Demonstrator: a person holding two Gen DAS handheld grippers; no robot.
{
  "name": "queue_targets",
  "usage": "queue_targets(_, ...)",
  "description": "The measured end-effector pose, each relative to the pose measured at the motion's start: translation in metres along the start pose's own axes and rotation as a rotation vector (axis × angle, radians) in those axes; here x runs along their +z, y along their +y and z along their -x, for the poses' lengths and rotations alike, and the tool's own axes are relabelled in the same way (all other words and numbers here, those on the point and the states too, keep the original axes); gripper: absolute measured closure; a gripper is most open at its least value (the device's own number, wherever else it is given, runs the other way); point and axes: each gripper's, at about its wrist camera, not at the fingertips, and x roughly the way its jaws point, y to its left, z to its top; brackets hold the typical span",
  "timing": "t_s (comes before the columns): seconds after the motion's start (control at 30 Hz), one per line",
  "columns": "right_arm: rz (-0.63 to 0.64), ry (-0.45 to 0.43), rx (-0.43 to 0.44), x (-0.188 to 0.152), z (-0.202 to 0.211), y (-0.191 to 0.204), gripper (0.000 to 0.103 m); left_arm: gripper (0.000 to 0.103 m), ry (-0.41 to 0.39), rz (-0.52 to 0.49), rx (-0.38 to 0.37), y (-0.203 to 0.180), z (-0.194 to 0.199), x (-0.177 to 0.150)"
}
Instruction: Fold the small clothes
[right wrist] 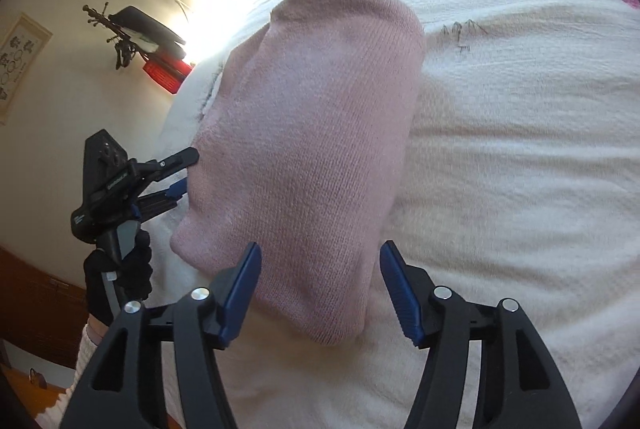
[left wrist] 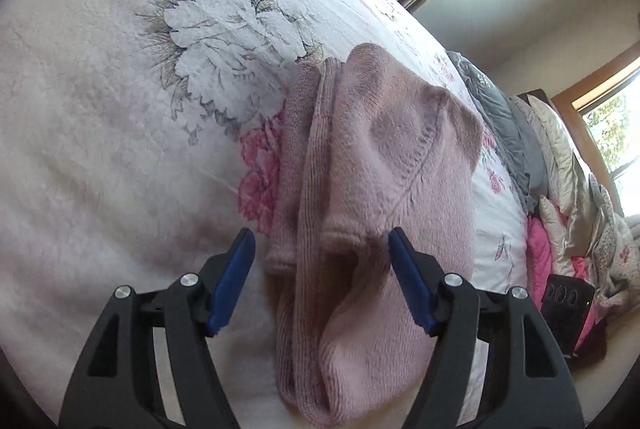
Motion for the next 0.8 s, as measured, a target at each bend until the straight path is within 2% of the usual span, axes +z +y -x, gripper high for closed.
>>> queue_targets(0.03,-0.008,-0.004,0.009,0.004,-0.001,-0.002,0.035,0.034,0.008,0.016,-0.012,0.002,-0.006,0.005)
queue_targets(0.17,-0.054,-0.003,0.076,0.019,-0.008,-0.017,0.035,0.03,0.051,0.062,-0.065,0.009,-0.028,0.022)
queue_targets(0.3,-0.097,-0.006,0.134,0.03,-0.021,-0.03,0.031,0.029,0.089,0.109,-0.174,0.017,-0.045,0.03)
queue_targets(0.43,-0.169,-0.003,0.216,0.043,-0.042,-0.046,0.027,0.023,0.123,0.063,-0.229,0.01,-0.058,0.03)
queue_targets(0.57,-0.223,0.0,0.259,0.049,-0.064,-0.056,0.017,0.022,0.142,-0.049,-0.188,-0.012,-0.069,0.023)
queue_targets(0.63,-0.232,-0.002,0.271,0.051,-0.07,-0.057,0.017,0.027,0.145,-0.077,-0.17,-0.018,-0.071,0.02)
queue_targets(0.67,-0.232,-0.001,0.277,0.052,-0.071,-0.057,0.017,0.034,0.147,-0.072,-0.173,-0.017,-0.071,0.02)
queue_targets(0.7,-0.235,-0.001,0.278,0.053,-0.072,-0.057,0.021,0.042,0.148,-0.057,-0.189,-0.016,-0.072,0.021)
queue_targets(0.8,-0.227,-0.009,0.284,0.05,-0.064,-0.058,0.043,0.054,0.136,-0.05,-0.209,-0.013,-0.069,0.02)
